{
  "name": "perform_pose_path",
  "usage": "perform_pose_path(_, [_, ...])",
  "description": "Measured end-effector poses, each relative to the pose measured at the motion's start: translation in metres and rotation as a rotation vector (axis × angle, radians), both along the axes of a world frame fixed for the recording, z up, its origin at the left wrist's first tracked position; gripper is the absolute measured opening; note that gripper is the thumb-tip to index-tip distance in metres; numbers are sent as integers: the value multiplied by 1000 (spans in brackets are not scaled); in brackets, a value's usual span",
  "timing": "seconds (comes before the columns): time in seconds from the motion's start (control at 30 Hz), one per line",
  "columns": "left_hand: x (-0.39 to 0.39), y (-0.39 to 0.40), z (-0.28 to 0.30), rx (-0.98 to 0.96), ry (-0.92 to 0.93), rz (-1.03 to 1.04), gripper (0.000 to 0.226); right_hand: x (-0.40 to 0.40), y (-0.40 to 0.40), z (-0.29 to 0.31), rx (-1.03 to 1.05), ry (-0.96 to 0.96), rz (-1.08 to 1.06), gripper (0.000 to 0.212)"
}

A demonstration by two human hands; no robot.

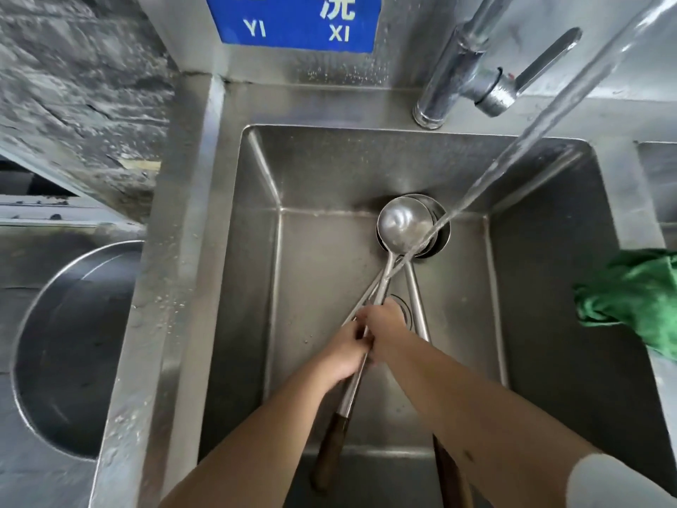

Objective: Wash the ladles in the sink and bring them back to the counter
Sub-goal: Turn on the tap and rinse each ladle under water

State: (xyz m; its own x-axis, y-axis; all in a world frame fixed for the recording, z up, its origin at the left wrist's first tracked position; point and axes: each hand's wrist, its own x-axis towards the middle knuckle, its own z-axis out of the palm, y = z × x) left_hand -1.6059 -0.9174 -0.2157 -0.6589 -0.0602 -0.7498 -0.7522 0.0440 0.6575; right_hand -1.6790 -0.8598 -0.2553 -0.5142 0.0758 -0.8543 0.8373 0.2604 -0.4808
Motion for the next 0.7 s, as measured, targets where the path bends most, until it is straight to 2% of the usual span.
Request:
perform_pose_path(0.13, [-2,-8,36,179,24,57,17,-25,-2,27,-234,32,-138,18])
perform_pose_path(0.2, [-1,-7,51,291,-29,71,14,-39,3,42,-270,70,-82,22])
perform_pose_path(0.37, [10,9,89,277,-41,16,14,-47,14,77,-127,213,329,39])
perform_pose_path(0.43, [10,14,97,255,-37,5,13,-47,15,93,-12,320,530,34])
perform_pose_path(0.5, [6,14,102,222,-34,110,11,-46,18,108,86,407,721,35])
perform_pose_path(0.57, [-2,7,104,187,-59,291,12,-46,24,120,149,412,876,49])
perform_pose_path(0.63, [-13,-3,103,134,-53,420,21,-43,35,138,227,434,1022,53])
perform_pose_path(0.7, [-27,-16,103,3,-8,496,38,-39,46,157,275,450,1127,52])
